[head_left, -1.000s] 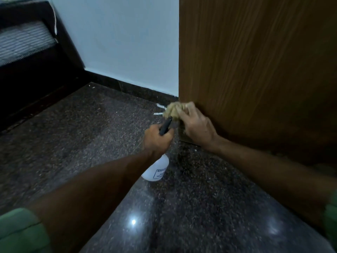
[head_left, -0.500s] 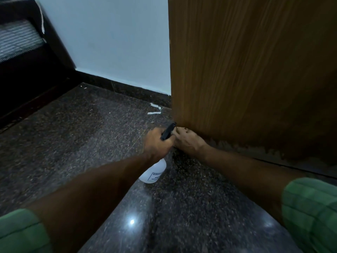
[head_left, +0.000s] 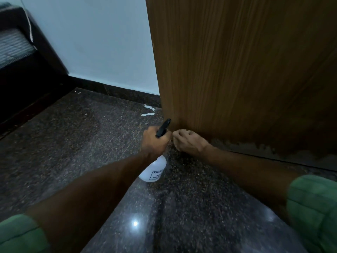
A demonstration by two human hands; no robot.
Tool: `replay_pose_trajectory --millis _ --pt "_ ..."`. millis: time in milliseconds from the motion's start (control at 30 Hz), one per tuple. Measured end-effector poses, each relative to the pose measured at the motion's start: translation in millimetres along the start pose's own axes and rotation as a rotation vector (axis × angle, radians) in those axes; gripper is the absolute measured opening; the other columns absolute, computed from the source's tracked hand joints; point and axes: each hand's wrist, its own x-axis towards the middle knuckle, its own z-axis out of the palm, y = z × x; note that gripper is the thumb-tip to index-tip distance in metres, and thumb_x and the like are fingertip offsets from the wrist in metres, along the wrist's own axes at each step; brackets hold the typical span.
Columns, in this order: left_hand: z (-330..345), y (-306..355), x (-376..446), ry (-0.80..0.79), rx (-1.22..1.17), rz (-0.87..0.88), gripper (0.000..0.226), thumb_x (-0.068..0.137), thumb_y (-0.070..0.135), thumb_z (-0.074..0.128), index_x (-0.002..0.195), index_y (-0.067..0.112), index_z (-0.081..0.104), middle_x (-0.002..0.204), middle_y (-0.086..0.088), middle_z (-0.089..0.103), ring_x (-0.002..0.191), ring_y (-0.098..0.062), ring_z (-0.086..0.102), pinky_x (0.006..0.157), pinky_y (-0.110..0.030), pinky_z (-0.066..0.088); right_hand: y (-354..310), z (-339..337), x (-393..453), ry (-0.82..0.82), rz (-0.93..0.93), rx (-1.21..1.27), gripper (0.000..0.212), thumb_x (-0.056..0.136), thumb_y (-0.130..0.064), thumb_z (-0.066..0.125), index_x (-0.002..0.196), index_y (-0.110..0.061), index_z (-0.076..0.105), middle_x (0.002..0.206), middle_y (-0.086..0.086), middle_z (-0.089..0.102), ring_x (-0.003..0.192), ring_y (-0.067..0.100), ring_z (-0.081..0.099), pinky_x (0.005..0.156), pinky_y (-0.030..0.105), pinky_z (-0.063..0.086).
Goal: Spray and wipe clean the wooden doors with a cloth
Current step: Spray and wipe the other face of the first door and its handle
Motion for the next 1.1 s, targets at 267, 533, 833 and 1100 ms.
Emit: replay_pose_trajectory --millis 267,533,833,1100 --pt "-5 7 6 -0.011 0.023 0.054 0.049 0.082 0.043 0.060 0.077 -0.005 0.064 0.067 -0.026 0.062 0.052 -0.022 0.051 0.050 -0.043 0.043 -12 -30 15 0.031 -0.241 -0.176 0.050 0.096 -0.002 0.023 0.121 -0.017 0.063 0.117 0.007 0.055 0.104 0.025 0.055 0.068 0.034 0.050" --pt "31 25 -7 -0.172 0.101 0.136 0.041 0.079 0.042 0.060 0.072 0.003 0.068 0.067 -0.019 0.068 0.058 -0.037 0.061 0.054 -0.048 0.050 24 -8 -46 -0.030 -0.328 -0.245 0.033 0.108 -0.028 0.043 0.135 -0.025 0.062 0.133 0.002 0.051 0.116 0.027 0.052 0.081 0.037 0.049" --pt "90 75 -16 -0.262 0.093 0.211 0.031 0.080 0.039 0.060 0.072 0.011 0.070 0.068 -0.013 0.071 0.066 -0.036 0.067 0.061 -0.053 0.055 65 23 -126 -0.024 -0.267 -0.285 0.037 0.106 -0.030 0.045 0.136 -0.019 0.065 0.138 0.005 0.051 0.111 0.027 0.053 0.078 0.038 0.049" --pt "154 111 -27 -0.323 0.079 0.275 0.028 0.081 0.035 0.061 0.066 0.013 0.069 0.062 -0.012 0.067 0.060 -0.037 0.064 0.056 -0.054 0.052 93 45 -193 -0.110 -0.264 -0.254 0.033 0.107 -0.037 0.048 0.129 -0.026 0.070 0.141 0.005 0.045 0.118 0.030 0.048 0.080 0.040 0.047"
